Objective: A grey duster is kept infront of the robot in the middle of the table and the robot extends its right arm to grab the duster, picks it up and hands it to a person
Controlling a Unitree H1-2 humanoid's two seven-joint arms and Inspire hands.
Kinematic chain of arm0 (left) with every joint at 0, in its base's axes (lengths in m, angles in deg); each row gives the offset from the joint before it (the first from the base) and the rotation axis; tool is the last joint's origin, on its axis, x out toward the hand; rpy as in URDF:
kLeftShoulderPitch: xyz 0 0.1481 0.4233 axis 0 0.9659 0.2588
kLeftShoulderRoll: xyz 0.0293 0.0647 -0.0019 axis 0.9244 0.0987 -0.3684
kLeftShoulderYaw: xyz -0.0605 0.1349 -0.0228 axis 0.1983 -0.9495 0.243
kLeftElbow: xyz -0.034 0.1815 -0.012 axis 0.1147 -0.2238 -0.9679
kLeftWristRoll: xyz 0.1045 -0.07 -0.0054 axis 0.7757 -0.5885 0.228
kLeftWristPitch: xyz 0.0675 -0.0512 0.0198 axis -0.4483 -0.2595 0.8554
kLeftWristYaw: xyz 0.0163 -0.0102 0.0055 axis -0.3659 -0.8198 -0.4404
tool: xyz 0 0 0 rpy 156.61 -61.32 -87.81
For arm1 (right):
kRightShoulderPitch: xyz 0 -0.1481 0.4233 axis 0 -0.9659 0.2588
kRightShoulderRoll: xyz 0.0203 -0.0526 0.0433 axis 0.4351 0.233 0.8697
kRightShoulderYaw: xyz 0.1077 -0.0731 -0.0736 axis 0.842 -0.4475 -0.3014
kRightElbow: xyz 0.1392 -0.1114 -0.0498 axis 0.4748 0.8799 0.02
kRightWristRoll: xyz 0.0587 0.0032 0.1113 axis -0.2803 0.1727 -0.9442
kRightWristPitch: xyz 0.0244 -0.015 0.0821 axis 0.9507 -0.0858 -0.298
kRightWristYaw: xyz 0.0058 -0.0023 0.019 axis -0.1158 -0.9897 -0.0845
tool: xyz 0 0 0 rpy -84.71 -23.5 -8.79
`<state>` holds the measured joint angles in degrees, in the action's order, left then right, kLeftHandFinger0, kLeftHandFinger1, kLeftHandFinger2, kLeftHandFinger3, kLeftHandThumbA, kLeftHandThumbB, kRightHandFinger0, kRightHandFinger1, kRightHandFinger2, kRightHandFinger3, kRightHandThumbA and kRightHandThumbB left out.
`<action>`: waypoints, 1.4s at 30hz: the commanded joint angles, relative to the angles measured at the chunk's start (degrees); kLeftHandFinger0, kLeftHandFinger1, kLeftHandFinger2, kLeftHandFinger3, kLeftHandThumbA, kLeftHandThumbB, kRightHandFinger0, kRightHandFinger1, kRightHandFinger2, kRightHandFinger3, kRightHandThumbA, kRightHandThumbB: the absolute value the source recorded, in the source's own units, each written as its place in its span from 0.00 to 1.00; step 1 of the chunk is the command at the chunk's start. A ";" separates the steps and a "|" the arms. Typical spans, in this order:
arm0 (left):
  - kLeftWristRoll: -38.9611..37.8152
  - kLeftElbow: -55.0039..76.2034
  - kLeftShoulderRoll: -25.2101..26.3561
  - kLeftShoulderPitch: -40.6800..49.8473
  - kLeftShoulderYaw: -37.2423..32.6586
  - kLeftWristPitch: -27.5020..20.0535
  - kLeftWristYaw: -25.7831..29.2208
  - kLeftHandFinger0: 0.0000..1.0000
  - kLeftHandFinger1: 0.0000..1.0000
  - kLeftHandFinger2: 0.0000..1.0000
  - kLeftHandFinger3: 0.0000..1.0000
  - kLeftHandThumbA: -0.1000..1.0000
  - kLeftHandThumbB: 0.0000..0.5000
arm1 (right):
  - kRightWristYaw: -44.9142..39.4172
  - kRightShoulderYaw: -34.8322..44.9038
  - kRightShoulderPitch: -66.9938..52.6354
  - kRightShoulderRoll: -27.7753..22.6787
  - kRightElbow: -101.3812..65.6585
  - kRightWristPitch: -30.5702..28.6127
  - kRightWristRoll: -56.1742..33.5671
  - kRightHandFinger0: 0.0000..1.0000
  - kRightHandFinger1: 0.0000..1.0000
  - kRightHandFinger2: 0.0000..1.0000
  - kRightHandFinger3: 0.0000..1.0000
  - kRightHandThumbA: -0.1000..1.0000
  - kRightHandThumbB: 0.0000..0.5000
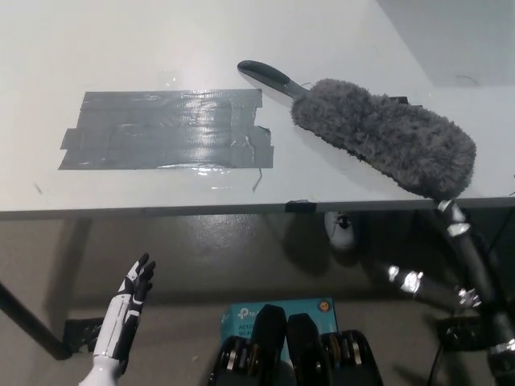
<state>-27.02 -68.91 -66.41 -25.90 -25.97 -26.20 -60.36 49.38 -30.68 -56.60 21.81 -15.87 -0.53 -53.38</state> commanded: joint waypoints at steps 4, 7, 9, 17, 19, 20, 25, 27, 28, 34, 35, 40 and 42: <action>1.39 1.23 0.51 -0.28 0.21 -4.29 1.93 1.00 1.00 1.00 1.00 1.00 0.62 | -7.78 3.40 22.74 -7.34 -4.03 17.51 2.22 1.00 1.00 1.00 1.00 1.00 0.73; 0.67 1.13 0.25 -0.63 0.39 -4.15 1.77 1.00 1.00 1.00 1.00 1.00 0.64 | -9.34 1.50 30.26 -8.42 5.75 19.22 3.13 1.00 1.00 1.00 1.00 1.00 0.81; 0.64 1.22 0.27 -0.76 0.36 -4.06 1.64 1.00 1.00 1.00 1.00 1.00 0.64 | -9.98 0.17 34.06 -8.85 10.95 20.02 3.99 1.00 1.00 1.00 1.00 1.00 0.83; 1.36 1.53 0.55 -1.00 0.24 -3.90 1.71 1.00 1.00 1.00 1.00 1.00 0.64 | -12.42 -5.64 47.01 -7.83 30.44 23.71 6.14 1.00 1.00 1.00 1.00 1.00 0.95; 0.75 1.32 0.55 -1.10 0.30 -3.99 1.37 1.00 1.00 1.00 1.00 1.00 0.65 | -13.04 -7.18 49.47 -7.32 34.48 25.17 6.73 1.00 1.00 1.00 1.00 1.00 0.92; 0.41 1.30 0.52 -1.09 0.34 -3.88 1.17 1.00 1.00 1.00 1.00 1.00 0.65 | -13.29 -7.83 50.46 -7.05 36.18 25.89 7.01 1.00 1.00 1.00 1.00 1.00 0.92; 1.53 2.06 0.67 -0.84 0.23 -3.13 1.51 1.00 1.00 1.00 1.00 1.00 0.65 | -14.05 -10.51 54.00 -5.42 45.27 27.52 7.06 1.00 1.00 1.00 1.00 1.00 0.93; 1.55 1.93 0.56 -0.83 0.17 -3.28 1.57 1.00 1.00 1.00 1.00 1.00 0.65 | -14.58 -10.90 55.10 -4.48 49.28 27.44 6.47 1.00 1.00 1.00 1.00 1.00 0.96; 1.59 1.90 0.61 -0.83 0.15 -3.31 1.56 1.00 1.00 1.00 1.00 1.00 0.65 | -14.72 -10.89 55.33 -4.21 50.35 27.07 6.06 1.00 1.00 1.00 1.00 1.00 0.95; 0.71 2.36 0.68 -0.94 0.04 -2.84 0.75 1.00 1.00 1.00 1.00 1.00 0.67 | -17.45 -13.19 56.99 -2.75 59.27 25.46 5.79 1.00 1.00 1.00 1.00 1.00 0.91; 0.93 2.34 0.72 -1.00 0.03 -2.89 0.85 1.00 1.00 1.00 1.00 1.00 0.67 | -17.66 -13.18 57.11 -2.64 60.11 25.05 5.53 1.00 1.00 1.00 1.00 1.00 0.91; 1.29 1.97 1.11 -0.97 -0.15 -3.59 0.75 1.00 1.00 1.00 1.00 1.00 0.66 | -18.41 -13.51 57.06 -2.03 65.63 24.91 5.63 1.00 1.00 1.00 1.00 1.00 0.93; 1.52 1.90 1.23 -1.00 -0.22 -3.64 0.77 1.00 1.00 1.00 1.00 1.00 0.66 | -18.33 -14.08 57.34 -1.95 67.47 24.75 6.32 1.00 1.00 1.00 1.00 1.00 0.96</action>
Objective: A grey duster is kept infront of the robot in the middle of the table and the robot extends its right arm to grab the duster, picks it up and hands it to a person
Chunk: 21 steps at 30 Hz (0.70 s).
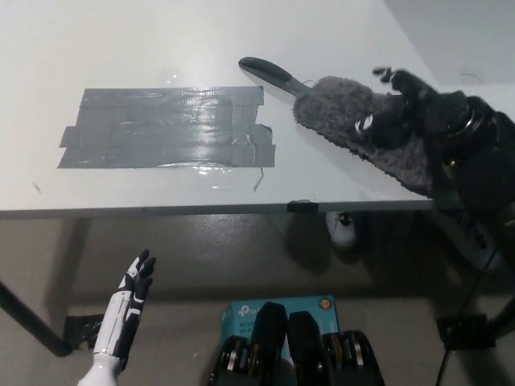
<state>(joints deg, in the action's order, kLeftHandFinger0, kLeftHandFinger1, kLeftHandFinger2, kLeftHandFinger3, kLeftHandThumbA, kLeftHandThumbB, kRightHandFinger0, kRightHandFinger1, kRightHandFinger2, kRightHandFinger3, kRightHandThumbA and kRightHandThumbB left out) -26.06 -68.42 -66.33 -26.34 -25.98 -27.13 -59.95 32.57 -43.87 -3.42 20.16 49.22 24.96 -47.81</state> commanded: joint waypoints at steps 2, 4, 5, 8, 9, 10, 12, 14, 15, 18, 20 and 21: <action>0.68 1.50 1.26 -0.53 -0.27 -2.83 0.36 1.00 1.00 1.00 1.00 1.00 0.66 | -0.89 -1.18 4.45 -0.12 6.21 -1.76 0.87 1.00 1.00 1.00 1.00 1.00 0.98; 0.73 1.59 1.27 -0.52 -0.33 -2.86 0.35 1.00 1.00 1.00 1.00 1.00 0.65 | -0.38 -1.60 4.63 -0.08 8.75 -2.96 1.05 1.00 1.00 1.00 1.00 1.00 0.99; 0.62 1.61 1.31 -0.68 -0.35 -2.78 0.24 1.00 1.00 1.00 1.00 1.00 0.65 | -0.22 -1.76 4.65 -0.16 9.50 -3.35 1.10 1.00 1.00 1.00 1.00 1.00 0.99; 0.14 1.63 1.29 -0.80 -0.39 -2.42 -0.06 1.00 1.00 1.00 1.00 1.00 0.67 | 0.14 -3.37 4.81 -0.53 12.23 -4.86 2.27 1.00 1.00 1.00 1.00 1.00 0.97; 0.11 1.77 1.30 -0.74 -0.40 -2.27 -0.11 1.00 1.00 1.00 1.00 1.00 0.67 | 0.19 -3.95 4.84 -0.65 13.01 -5.47 2.69 1.00 1.00 1.00 1.00 1.00 0.97; 0.09 1.90 1.33 -0.74 -0.38 -2.19 -0.14 1.00 1.00 1.00 1.00 1.00 0.67 | 0.30 -4.69 4.79 -0.75 13.59 -5.93 3.31 1.00 1.00 1.00 1.00 1.00 0.98; 0.27 1.72 1.37 -0.95 -0.41 -2.41 -0.03 1.00 1.00 1.00 1.00 1.00 0.67 | 0.80 -6.20 4.85 -0.85 14.90 -6.38 4.56 1.00 1.00 1.00 1.00 1.00 1.00; 0.59 1.66 1.48 -1.13 -0.47 -2.53 0.09 1.00 1.00 1.00 1.00 1.00 0.67 | 0.75 -7.11 4.95 -0.96 15.22 -6.29 5.05 1.00 1.00 1.00 1.00 1.00 1.00; 0.87 1.75 1.54 -1.12 -0.53 -2.47 0.18 1.00 1.00 1.00 1.00 1.00 0.67 | 0.68 -7.77 5.20 -0.87 16.30 -6.55 5.45 1.00 1.00 1.00 1.00 1.00 0.96; 1.11 1.77 1.68 -1.24 -0.66 -2.53 0.22 1.00 1.00 1.00 1.00 1.00 0.66 | 1.35 -6.85 5.35 -0.31 16.43 -3.96 4.34 1.00 1.00 1.00 1.00 0.65 0.77; 0.94 2.01 1.63 -1.22 -0.72 -2.10 0.10 1.00 1.00 1.00 1.00 1.00 0.66 | 2.03 -4.39 4.52 -0.25 14.96 -3.35 2.16 0.94 0.72 0.84 1.00 0.24 0.64; 0.94 2.06 1.63 -1.23 -0.75 -2.05 0.07 1.00 1.00 1.00 1.00 1.00 0.66 | 2.04 -4.10 4.43 -0.27 14.82 -3.24 1.96 0.75 0.68 0.79 1.00 0.25 0.60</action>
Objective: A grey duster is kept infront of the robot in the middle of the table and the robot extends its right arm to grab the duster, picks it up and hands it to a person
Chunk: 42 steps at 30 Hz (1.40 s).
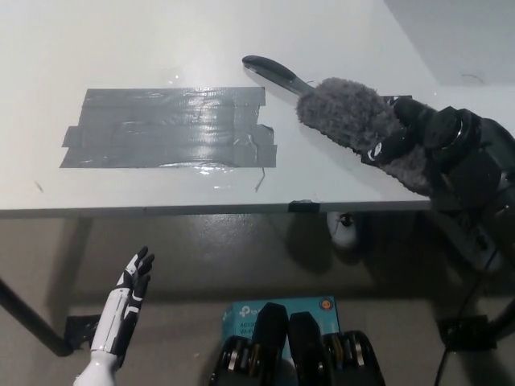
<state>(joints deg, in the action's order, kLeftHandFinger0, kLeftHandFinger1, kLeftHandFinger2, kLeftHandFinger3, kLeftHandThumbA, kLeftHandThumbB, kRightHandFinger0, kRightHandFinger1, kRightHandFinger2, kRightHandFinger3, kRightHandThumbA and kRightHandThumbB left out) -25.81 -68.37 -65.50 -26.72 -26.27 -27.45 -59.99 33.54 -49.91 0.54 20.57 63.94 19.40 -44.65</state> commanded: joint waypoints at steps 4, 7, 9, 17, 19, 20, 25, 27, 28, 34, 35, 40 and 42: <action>0.25 1.64 0.67 -1.33 -0.37 -1.99 0.15 1.00 1.00 1.00 1.00 1.00 0.67 | 2.02 0.14 -0.40 -1.15 -1.95 -0.38 1.58 0.82 0.94 0.85 0.98 0.00 0.41; -0.07 1.03 0.74 -1.67 -0.26 -2.85 0.17 1.00 1.00 1.00 1.00 1.00 0.67 | 2.34 0.02 -0.86 -1.20 -3.83 -0.43 1.96 0.79 0.78 0.73 1.00 0.00 0.36; -0.24 1.08 0.67 -1.79 -0.29 -2.78 0.06 1.00 1.00 1.00 1.00 1.00 0.67 | 3.01 0.03 -1.38 -1.48 -5.07 -1.16 2.31 0.81 0.86 0.75 0.77 0.00 0.38; -0.33 0.69 0.82 -2.35 -0.35 -3.25 -0.08 1.00 1.00 1.00 1.00 1.00 0.63 | 6.05 6.78 -3.67 -0.84 -9.76 -3.29 -2.50 0.51 0.59 0.56 0.73 0.00 0.48; -0.41 0.05 0.84 -2.54 -0.38 -3.84 -0.09 1.00 1.00 1.00 1.00 1.00 0.62 | 6.22 8.67 -4.73 -0.73 -10.36 -4.49 -3.38 0.47 0.56 0.55 0.80 0.00 0.51; -0.49 -0.12 0.86 -2.57 -0.36 -4.10 -0.11 1.00 1.00 1.00 1.00 1.00 0.62 | 6.15 9.70 -5.08 -0.61 -10.16 -4.96 -3.98 0.31 0.44 0.52 0.81 0.00 0.51; -0.88 0.54 0.69 -2.38 -0.35 -3.24 -0.41 1.00 1.00 1.00 1.00 1.00 0.61 | 5.24 13.11 -6.17 -0.85 -10.23 -6.25 -5.99 0.21 0.62 0.93 0.86 0.00 0.48; -1.44 0.16 0.76 -2.61 -0.24 -3.83 -0.58 1.00 1.00 1.00 1.00 1.00 0.59 | 5.22 14.51 -6.12 -0.95 -9.83 -6.58 -6.95 0.20 0.66 0.98 0.88 0.00 0.48; -1.56 -0.03 0.75 -2.77 -0.20 -4.04 -0.57 1.00 1.00 1.00 1.00 1.00 0.60 | 4.99 15.36 -6.13 -1.00 -9.92 -6.46 -7.68 0.22 0.72 1.00 0.92 0.00 0.47; -1.65 -1.14 0.80 -3.30 -0.15 -4.78 -0.56 1.00 1.00 1.00 1.00 1.00 0.60 | 2.03 23.78 -7.21 -0.31 -15.19 -2.00 -15.45 0.10 0.60 0.98 0.98 0.00 0.44; -1.62 -1.08 0.79 -3.32 -0.13 -4.65 -0.54 1.00 1.00 1.00 1.00 1.00 0.59 | 0.81 26.31 -7.46 0.15 -17.37 0.10 -18.26 0.08 0.58 0.98 1.00 0.00 0.44; -0.95 -1.12 0.94 -3.44 -0.21 -4.70 -0.37 1.00 1.00 1.00 1.00 1.00 0.58 | -2.74 37.90 -8.91 3.70 -25.80 8.89 -30.87 0.00 0.54 1.00 1.00 0.00 0.45; -0.96 -1.20 0.89 -3.51 -0.15 -4.61 -0.29 1.00 1.00 1.00 1.00 1.00 0.58 | -3.59 40.21 -9.57 5.25 -29.74 10.81 -35.00 0.00 0.50 0.98 1.00 0.00 0.45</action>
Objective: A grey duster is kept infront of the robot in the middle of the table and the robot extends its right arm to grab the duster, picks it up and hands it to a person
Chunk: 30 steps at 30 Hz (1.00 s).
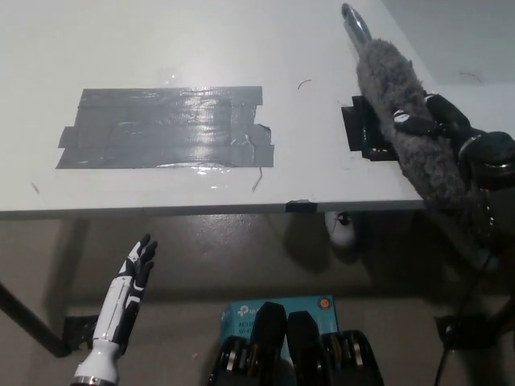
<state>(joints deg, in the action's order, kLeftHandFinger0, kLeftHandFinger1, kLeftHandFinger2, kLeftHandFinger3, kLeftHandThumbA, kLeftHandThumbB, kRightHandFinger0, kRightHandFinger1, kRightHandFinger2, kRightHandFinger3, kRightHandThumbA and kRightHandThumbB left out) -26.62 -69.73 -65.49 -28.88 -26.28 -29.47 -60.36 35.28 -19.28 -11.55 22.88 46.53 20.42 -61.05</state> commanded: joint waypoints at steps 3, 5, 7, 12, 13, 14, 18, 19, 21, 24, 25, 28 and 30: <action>0.01 -0.29 0.85 -1.52 -0.11 -3.00 0.34 1.00 1.00 1.00 1.00 1.00 0.57 | -5.89 10.29 1.64 4.15 -15.90 9.87 -22.56 0.00 0.47 0.95 1.00 0.00 0.47; 0.57 0.03 0.91 -1.48 -0.18 -2.54 0.45 1.00 1.00 1.00 1.00 1.00 0.57 | -5.36 8.95 0.03 5.23 -21.00 9.87 -28.40 0.00 0.44 0.95 1.00 0.00 0.45; 0.62 -0.05 0.90 -1.54 -0.24 -2.78 0.44 1.00 1.00 1.00 1.00 1.00 0.57 | -3.54 6.60 -1.88 5.97 -26.12 9.87 -34.32 0.00 0.42 0.97 1.00 0.00 0.40; 0.54 -0.09 0.87 -1.68 -0.21 -2.71 0.41 1.00 1.00 1.00 1.00 1.00 0.57 | 2.53 1.49 -4.80 6.67 -34.10 9.87 -45.49 0.00 0.42 0.96 1.00 0.00 0.38; 0.65 -0.01 0.85 -1.65 -0.24 -2.56 0.43 1.00 1.00 1.00 1.00 1.00 0.57 | 3.54 0.87 -5.22 6.78 -35.26 9.87 -46.72 0.00 0.42 0.94 1.00 0.00 0.37; 0.75 0.08 0.83 -1.64 -0.28 -2.35 0.43 1.00 1.00 1.00 1.00 1.00 0.57 | 4.85 0.13 -5.74 6.93 -36.63 9.87 -48.62 0.00 0.41 0.93 1.00 0.00 0.36; 1.02 -0.02 0.94 -1.80 -0.34 -2.49 0.48 1.00 1.00 1.00 1.00 1.00 0.57 | 8.01 -1.50 -7.25 7.73 -40.14 9.87 -53.67 0.00 0.42 0.92 1.00 0.00 0.32; 0.78 -0.26 0.97 -1.98 -0.33 -2.53 0.33 1.00 1.00 1.00 1.00 1.00 0.57 | 8.75 -1.98 -8.23 8.29 -41.62 9.87 -55.20 0.00 0.45 0.92 1.00 0.00 0.28; 0.67 -0.39 0.94 -2.09 -0.30 -2.41 0.30 1.00 1.00 1.00 1.00 1.00 0.58 | 9.63 -2.47 -9.04 8.64 -42.79 9.87 -56.13 0.00 0.47 0.92 1.00 0.00 0.28; 0.27 -0.31 0.87 -2.11 -0.28 -2.46 0.11 1.00 1.00 1.00 1.00 1.00 0.58 | 11.71 -3.12 -10.72 9.93 -43.86 9.87 -57.76 0.00 0.46 0.90 1.00 0.00 0.25; 0.18 -0.18 0.92 -2.07 -0.28 -2.41 -0.01 1.00 1.00 1.00 1.00 1.00 0.58 | 12.10 -3.25 -11.10 10.23 -43.84 9.87 -58.13 0.00 0.46 0.90 1.00 0.00 0.25; -0.25 -0.02 1.06 -1.99 -0.21 -1.84 -0.35 1.00 1.00 1.00 1.00 1.00 0.59 | 13.20 -4.12 -12.84 11.48 -43.88 9.87 -58.86 0.00 0.46 0.89 1.00 0.00 0.25; -0.09 -0.22 0.94 -2.06 -0.32 -1.97 -0.30 1.00 1.00 1.00 1.00 1.00 0.57 | 13.32 -4.77 -14.23 12.10 -43.87 9.87 -59.29 0.00 0.46 0.90 1.00 0.00 0.22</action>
<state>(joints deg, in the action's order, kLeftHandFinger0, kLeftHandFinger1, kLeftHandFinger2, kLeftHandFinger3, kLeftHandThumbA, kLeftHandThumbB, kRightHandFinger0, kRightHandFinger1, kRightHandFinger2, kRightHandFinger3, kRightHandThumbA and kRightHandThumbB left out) -26.53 -71.38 -65.53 -28.88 -26.26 -29.28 -60.38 38.66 -19.15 -26.64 31.90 20.42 28.11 -90.38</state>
